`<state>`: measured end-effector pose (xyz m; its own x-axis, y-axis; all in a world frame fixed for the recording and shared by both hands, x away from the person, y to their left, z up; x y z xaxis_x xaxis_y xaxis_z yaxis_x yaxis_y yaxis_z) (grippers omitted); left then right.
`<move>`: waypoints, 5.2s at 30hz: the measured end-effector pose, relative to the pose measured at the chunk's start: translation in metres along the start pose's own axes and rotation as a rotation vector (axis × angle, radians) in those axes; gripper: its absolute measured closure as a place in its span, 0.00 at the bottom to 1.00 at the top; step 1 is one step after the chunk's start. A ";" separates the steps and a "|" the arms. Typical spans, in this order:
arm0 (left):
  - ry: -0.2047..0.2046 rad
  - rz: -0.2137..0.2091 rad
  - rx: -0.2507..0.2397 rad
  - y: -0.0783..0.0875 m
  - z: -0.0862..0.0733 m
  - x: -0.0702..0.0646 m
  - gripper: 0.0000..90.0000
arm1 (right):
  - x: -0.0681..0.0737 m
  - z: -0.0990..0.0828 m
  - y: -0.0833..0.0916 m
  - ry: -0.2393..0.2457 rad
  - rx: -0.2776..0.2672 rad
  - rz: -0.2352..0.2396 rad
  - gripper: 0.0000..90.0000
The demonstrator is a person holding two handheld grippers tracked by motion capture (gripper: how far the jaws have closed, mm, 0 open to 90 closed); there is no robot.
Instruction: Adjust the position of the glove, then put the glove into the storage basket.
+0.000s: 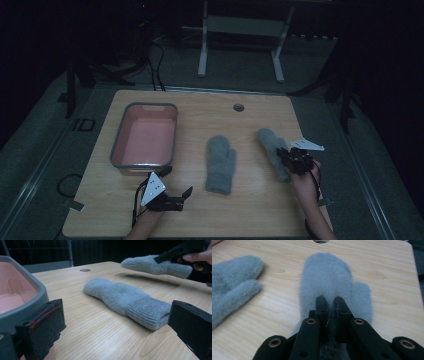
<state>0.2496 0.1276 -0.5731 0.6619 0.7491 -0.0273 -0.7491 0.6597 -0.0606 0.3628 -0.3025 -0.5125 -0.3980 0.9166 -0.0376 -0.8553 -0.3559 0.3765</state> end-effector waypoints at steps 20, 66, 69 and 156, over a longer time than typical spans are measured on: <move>0.002 0.001 -0.001 0.000 0.000 0.000 0.02 | 0.012 -0.036 0.010 -0.031 0.067 0.072 0.59; -0.010 0.033 0.003 0.001 0.000 -0.001 0.02 | 0.135 0.030 -0.021 -0.308 -0.036 0.010 0.91; -0.007 0.036 0.001 0.001 0.000 0.000 0.01 | 0.140 0.031 -0.023 -0.321 -0.034 0.018 0.91; 0.113 0.099 0.555 -0.163 0.028 0.001 0.17 | 0.112 -0.008 -0.060 -0.196 0.135 0.311 0.43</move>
<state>0.3710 0.0224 -0.5357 0.5637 0.8180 -0.1145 -0.6899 0.5425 0.4794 0.3669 -0.1796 -0.5472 -0.5490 0.7910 0.2699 -0.6476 -0.6067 0.4610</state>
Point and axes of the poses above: each handheld gripper's, and its own axes: y roughly backward along the jaws, z roughly out of its top, x roughly to its left, the point moved 1 cm from there along -y, roughly forward along the jaws, and after that the axes turned 14 degrees about -x, right-handed, at the moved point
